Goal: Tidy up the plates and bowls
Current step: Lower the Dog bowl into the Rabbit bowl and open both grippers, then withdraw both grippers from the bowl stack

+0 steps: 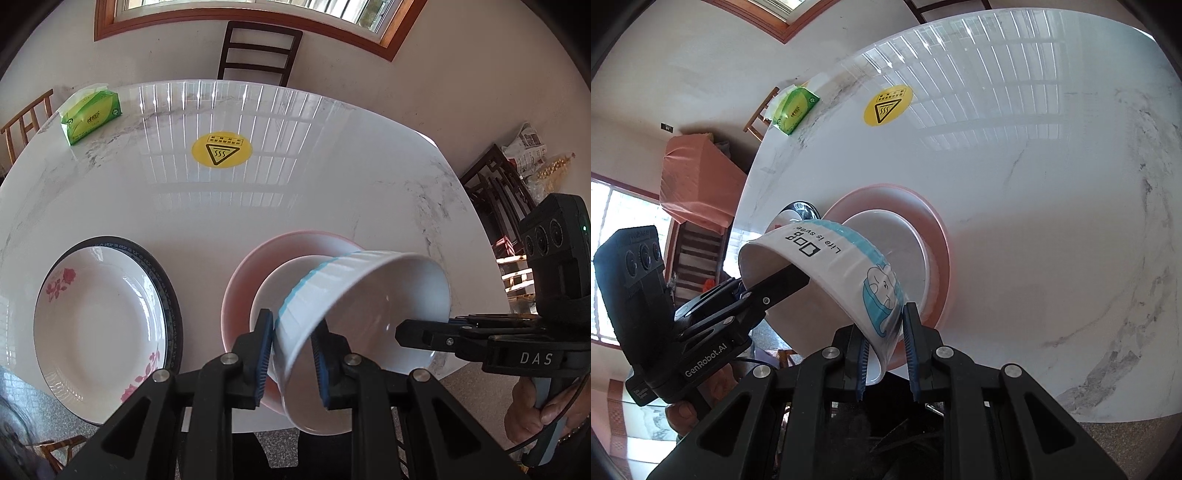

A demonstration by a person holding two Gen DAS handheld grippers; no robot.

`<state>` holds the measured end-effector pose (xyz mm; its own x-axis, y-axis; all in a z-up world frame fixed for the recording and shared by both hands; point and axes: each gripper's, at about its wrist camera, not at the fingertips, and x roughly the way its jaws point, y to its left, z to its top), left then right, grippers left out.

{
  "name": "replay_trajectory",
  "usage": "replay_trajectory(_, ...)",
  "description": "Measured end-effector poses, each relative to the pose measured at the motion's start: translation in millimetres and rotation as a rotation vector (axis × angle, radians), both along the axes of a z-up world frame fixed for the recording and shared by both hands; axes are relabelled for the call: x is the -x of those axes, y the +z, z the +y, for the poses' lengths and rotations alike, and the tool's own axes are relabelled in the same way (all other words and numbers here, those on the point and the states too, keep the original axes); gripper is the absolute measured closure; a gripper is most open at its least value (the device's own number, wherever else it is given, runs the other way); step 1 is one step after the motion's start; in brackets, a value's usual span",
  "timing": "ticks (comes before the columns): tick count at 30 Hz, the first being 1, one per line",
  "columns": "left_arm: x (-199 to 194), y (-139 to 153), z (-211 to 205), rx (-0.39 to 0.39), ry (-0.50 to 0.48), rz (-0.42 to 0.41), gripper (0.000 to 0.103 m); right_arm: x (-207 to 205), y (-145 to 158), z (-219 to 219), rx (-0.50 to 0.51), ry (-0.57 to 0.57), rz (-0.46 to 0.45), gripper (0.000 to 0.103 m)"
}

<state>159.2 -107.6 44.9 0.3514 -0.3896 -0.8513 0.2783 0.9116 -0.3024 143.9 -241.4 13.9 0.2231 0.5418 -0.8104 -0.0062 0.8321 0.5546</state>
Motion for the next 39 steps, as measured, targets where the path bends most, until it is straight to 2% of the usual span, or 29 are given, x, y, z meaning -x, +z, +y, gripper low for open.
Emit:
replay_trajectory(4, -3, -4, 2, 0.01, -0.001, 0.015, 0.083, 1, 3, 2, 0.018, 0.002, 0.002, 0.086)
replay_trajectory(14, -5, 3, 7, -0.004, 0.022, -0.032, 0.08, -2, 0, -7, 0.018, -0.033, 0.005, 0.085)
replay_trajectory(18, -5, 2, 10, 0.022, 0.025, -0.027, 0.079, 0, 2, -8, 0.015, -0.031, -0.006, 0.085)
replay_trajectory(23, 0, 5, 13, 0.034, 0.025, -0.053, 0.079, 6, 11, -5, 0.034, -0.014, -0.063, 0.084)
replay_trajectory(27, 9, 7, 11, -0.011, 0.009, -0.117, 0.079, 21, 22, -1, 0.129, 0.012, -0.176, 0.082)
replay_trajectory(33, 17, -4, 22, 0.004, 0.035, -0.144, 0.079, 51, 26, -3, 0.239, -0.006, -0.342, 0.068)
replay_trajectory(35, 20, -10, 29, 0.032, 0.051, -0.149, 0.077, 62, 24, -8, 0.223, -0.032, -0.374, 0.058)
replay_trajectory(37, 25, -16, 30, -0.001, 0.059, -0.179, 0.071, 71, 18, -13, 0.216, -0.057, -0.384, 0.047)
replay_trajectory(39, 30, -21, 32, -0.008, 0.07, -0.187, 0.07, 78, 13, -18, 0.202, -0.076, -0.384, 0.044)
